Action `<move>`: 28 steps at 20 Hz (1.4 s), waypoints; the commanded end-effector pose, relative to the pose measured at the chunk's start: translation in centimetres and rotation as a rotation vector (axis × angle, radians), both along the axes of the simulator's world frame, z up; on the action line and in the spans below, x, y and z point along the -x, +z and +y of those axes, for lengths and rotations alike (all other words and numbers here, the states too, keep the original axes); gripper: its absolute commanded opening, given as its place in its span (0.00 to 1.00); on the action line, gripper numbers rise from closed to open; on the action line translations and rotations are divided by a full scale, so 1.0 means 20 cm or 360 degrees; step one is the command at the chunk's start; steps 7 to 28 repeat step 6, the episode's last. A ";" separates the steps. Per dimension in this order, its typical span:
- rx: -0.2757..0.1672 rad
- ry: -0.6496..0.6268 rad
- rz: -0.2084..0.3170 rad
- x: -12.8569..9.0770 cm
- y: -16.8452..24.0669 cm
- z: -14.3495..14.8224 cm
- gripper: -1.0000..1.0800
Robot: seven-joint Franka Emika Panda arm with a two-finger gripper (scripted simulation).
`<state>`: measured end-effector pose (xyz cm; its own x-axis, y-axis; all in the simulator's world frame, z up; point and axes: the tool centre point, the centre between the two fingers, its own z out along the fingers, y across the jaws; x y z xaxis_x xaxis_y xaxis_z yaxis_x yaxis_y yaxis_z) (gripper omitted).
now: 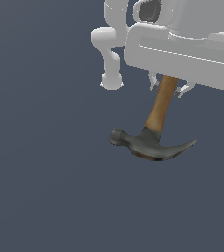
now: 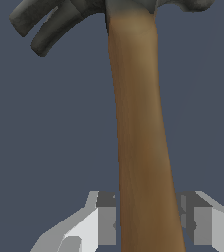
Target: Pick up the object and move it to a goal position.
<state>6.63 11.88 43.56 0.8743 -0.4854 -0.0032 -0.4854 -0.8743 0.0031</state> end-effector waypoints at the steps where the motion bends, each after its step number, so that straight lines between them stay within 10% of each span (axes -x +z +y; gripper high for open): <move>1: -0.0001 0.0000 -0.0007 -0.01 0.03 0.00 0.00; 28: -0.0001 0.0000 -0.0007 -0.01 0.04 0.00 0.00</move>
